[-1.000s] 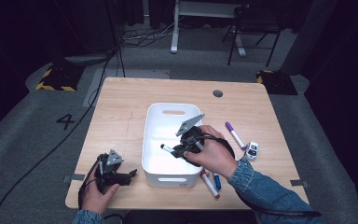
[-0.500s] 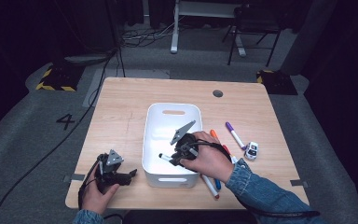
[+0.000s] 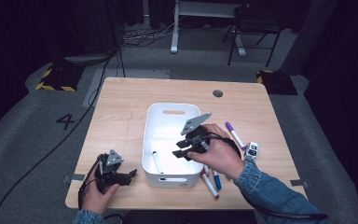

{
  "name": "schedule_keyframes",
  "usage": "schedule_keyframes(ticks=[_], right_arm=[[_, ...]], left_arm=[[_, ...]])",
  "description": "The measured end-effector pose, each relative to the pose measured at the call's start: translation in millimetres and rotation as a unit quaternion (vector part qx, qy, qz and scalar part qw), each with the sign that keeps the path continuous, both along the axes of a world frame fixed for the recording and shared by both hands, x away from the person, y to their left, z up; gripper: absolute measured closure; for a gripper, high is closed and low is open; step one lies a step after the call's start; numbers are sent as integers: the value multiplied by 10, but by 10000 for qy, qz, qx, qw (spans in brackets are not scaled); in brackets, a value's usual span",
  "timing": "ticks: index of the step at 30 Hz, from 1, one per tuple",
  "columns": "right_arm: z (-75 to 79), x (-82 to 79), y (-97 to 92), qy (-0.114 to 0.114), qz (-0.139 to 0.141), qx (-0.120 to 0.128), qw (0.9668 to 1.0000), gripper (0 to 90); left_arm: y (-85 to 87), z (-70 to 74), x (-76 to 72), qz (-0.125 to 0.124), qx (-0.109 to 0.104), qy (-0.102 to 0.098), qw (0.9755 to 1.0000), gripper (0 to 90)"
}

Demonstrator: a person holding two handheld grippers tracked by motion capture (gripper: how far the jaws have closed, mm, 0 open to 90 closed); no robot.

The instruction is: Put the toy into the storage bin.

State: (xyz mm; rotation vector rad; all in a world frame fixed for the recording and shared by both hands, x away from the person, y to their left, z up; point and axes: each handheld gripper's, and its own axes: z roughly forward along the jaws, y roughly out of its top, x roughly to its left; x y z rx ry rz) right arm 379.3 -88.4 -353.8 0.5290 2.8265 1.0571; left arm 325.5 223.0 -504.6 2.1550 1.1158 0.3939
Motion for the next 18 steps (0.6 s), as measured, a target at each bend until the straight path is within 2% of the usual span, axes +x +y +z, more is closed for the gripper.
schedule_keyframes(ticks=[8, 14, 18], right_arm=[[180, 161, -377, -102, -443, 158, 9988, 621], [263, 315, -707, -129, -862, 270, 9958, 625], [296, 399, -898, -176, -1124, 231, 9932, 624]], left_arm=[[3, 2, -5, 12, 24, -25, 10000, 153], [5, 2, -15, 35, 38, -50, 10000, 153], [5, 2, -15, 35, 38, -49, 10000, 153]])
